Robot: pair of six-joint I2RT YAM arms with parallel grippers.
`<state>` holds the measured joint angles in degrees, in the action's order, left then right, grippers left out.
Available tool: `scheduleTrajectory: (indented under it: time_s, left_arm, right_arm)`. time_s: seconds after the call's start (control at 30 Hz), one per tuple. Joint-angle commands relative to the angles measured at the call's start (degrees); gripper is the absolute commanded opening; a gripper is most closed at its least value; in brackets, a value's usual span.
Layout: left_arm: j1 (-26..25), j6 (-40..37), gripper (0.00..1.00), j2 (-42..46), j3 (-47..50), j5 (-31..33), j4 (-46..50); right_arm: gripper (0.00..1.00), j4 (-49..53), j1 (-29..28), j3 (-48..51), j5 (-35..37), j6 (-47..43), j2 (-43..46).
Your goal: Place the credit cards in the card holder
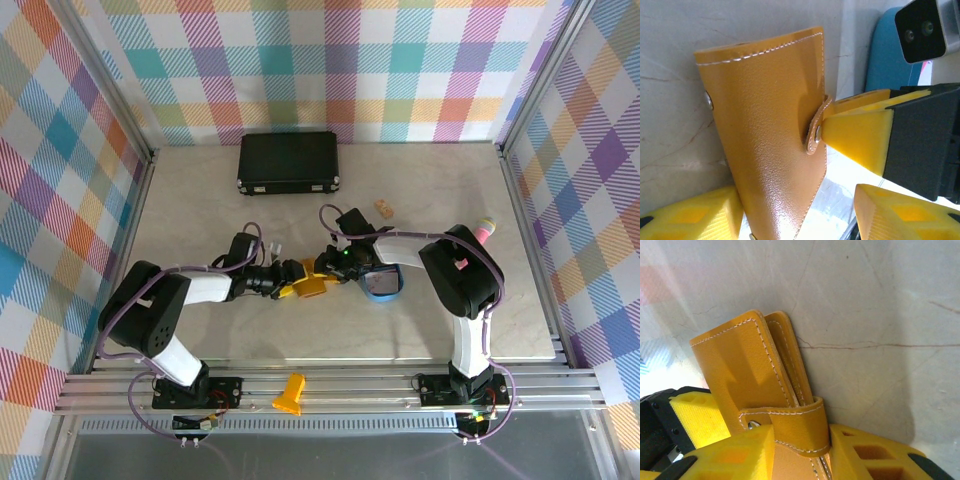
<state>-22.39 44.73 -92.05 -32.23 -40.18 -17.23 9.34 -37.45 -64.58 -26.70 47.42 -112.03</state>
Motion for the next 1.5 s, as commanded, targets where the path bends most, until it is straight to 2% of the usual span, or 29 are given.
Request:
scheduleTrajectory:
  time_s: [0.0,0.17,0.37,0.87,1.1,1.3,1.47]
  left_arm:
    - [-1.21,2.86,0.57,-1.54,1.50,-4.31,-6.96]
    - [-1.25,5.60,0.52,-1.18,2.56,-5.25,-11.91]
    - [-1.25,5.62,0.45,0.53,2.77,-4.58,-11.25]
    - [-1.34,5.62,0.44,-1.67,1.08,-2.98,-10.73]
    - [-1.84,5.70,0.38,-3.29,-0.19,-2.62,-10.69]
    - [-1.84,5.09,0.15,-1.32,-0.79,-2.34,-8.32]
    - [-1.87,-2.46,0.02,5.66,-3.90,-1.21,5.24]
  right_arm:
    - [0.34,-1.75,-1.13,1.27,-0.55,0.81,-1.97]
    - [0.33,-2.27,-1.14,1.49,-0.99,1.43,-2.19]
    - [0.32,-2.39,-1.13,1.34,-1.07,1.76,-1.91]
    - [0.32,-6.62,-1.05,3.27,-3.34,3.21,0.89]
    - [0.32,-7.94,-1.10,4.58,-3.96,3.38,2.05]
    - [0.33,-8.20,-0.41,5.50,-3.47,2.67,4.82]
    - [0.45,-11.73,2.25,9.71,-2.05,0.60,12.29]
